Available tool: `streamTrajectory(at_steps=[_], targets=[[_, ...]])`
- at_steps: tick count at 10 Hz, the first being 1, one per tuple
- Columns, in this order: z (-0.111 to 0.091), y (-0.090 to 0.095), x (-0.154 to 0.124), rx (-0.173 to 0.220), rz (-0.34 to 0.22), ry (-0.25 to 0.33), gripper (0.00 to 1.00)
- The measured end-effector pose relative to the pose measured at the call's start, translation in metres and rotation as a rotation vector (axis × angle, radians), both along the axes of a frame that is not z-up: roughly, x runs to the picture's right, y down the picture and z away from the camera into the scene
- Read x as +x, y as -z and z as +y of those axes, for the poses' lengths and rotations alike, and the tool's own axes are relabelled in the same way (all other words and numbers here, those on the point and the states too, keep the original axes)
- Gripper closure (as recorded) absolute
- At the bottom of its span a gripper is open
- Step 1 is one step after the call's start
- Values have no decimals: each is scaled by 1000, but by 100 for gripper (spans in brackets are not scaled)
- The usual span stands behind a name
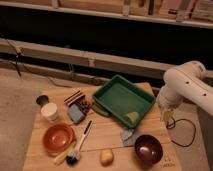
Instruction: Place grapes in paper cup
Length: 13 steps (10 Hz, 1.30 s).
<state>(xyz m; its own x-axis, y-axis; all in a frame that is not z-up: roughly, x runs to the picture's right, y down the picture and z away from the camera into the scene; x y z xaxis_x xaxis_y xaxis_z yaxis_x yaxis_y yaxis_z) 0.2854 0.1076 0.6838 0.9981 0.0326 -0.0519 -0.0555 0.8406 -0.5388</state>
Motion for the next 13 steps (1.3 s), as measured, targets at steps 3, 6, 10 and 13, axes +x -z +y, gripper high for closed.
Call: streamTrajectory(at_steps=[3, 6, 10, 13], targets=[[0, 0, 0, 0, 0, 0, 35], [0, 0, 0, 0, 0, 0, 35], [0, 0, 0, 0, 0, 0, 35], [-1, 1, 0, 1, 1, 0, 35]])
